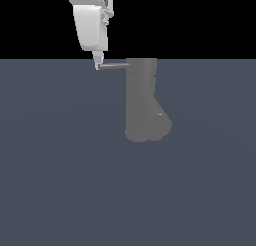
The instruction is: Turn on the faucet by rotating a designated handle.
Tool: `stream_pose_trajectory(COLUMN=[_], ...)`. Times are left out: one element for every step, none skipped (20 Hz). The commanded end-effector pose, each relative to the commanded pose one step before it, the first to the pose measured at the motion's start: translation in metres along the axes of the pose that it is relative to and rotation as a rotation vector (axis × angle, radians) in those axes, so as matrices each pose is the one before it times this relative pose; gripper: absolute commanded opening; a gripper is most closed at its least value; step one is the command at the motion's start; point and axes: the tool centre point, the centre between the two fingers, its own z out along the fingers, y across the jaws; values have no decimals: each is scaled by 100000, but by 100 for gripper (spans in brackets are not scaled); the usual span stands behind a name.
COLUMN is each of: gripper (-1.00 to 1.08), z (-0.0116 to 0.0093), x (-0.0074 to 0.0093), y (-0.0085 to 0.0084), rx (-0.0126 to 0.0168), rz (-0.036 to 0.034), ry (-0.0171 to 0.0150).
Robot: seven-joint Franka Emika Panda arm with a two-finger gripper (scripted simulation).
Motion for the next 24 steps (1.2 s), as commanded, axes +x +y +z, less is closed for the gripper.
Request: stream_pose_trajectory(gripper=[-100,-100,-100,-100,-100,-100,-100,-100,-100,-100,-100,-100,-100,-100,-100,-100,-100,-100,-100,-100,-100,-100,-100,-100], z=[9,-11,7,-12,7,-12,7,-12,6,-12,6,6,-12,6,-12,5,-12,5,-12,5,-13,12,-13,4], x=[488,248,275,251,278,254,280,257,283,261,286,288,266,291,269,294,273,297,277,301,282,313,287,308], y=[491,246,235,248,238,251,241,253,244,256,247,248,260,251,263,254,266,258,269,261,273,261,276,268], rx=[-275,0,-32,0,-33,0,-33,0,-33,0,-33,-34,0,-34,0,-34,0,-35,0,-35,0,-50,0,-36], rz=[148,0,57,0,57,0,57,0,57,0,57,57,0,56,0,56,0,56,0,55,0,77,0,53], ry=[108,0,20,0,20,0,20,0,20,0,21,21,0,21,0,21,0,22,0,22,0,33,0,25])
